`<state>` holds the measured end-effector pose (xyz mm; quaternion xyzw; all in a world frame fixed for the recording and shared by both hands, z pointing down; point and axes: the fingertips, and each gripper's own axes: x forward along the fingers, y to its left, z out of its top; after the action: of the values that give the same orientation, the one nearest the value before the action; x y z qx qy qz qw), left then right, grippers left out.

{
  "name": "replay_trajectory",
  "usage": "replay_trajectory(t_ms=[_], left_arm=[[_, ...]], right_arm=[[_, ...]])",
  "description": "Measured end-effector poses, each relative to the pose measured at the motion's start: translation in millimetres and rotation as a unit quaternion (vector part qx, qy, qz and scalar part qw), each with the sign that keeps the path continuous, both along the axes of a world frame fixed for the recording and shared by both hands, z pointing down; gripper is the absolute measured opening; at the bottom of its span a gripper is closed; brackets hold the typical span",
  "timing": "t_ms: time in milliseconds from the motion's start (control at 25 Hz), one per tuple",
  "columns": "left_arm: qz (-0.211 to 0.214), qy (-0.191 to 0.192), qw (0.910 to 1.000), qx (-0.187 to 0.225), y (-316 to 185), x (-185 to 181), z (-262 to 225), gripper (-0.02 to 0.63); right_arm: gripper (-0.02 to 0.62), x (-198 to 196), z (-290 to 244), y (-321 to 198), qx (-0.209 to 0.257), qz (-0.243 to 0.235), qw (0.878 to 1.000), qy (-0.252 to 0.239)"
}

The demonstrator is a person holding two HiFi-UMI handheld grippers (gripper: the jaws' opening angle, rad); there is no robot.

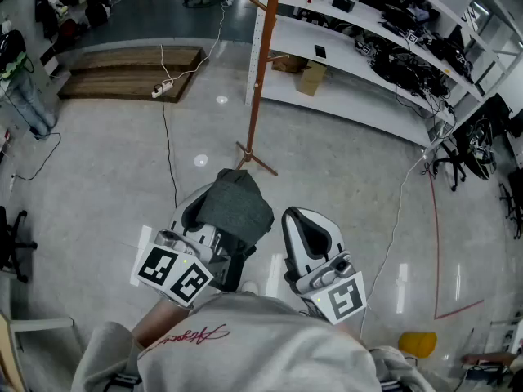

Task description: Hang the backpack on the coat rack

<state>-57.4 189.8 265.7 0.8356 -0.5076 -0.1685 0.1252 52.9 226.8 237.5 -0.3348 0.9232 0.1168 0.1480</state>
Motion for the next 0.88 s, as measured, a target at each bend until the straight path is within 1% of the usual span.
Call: replay_trajectory(t_ms=[120,280,400,600,880], left_arm=[[-0.001,-0.001,1.0,0.001,3.7,-0.6,1.9,0.04],[-0.008,-0.014,0.9999,0.0,2.9,-0.9,7.6,0.04],[-0.009,-0.014,0.9999,-0.003,4.1,-1.1,13.2,0.04],[-0.008,-0.008,0.9999,-0.004,1.7,2.7,8.0,0.04],[-0.01,-0.003,0.9999,0.003,-1.3,11.1,3.5,0.04]], right_arm=[[0.023,0.5,2.8,3.4,0.001,0.0,1.0,0.004],[0.023,-0.4,4.7,3.4,0.001,-0.002,1.0,0.006],[0.023,-0.9,6.6,5.9,0.002,-0.004,1.0,0.006],[0.025,2.0,-2.4,11.7,0.015,-0.039,0.999,-0.022],[0.025,10.7,3.1,6.0,0.013,-0.03,0.999,-0.013]])
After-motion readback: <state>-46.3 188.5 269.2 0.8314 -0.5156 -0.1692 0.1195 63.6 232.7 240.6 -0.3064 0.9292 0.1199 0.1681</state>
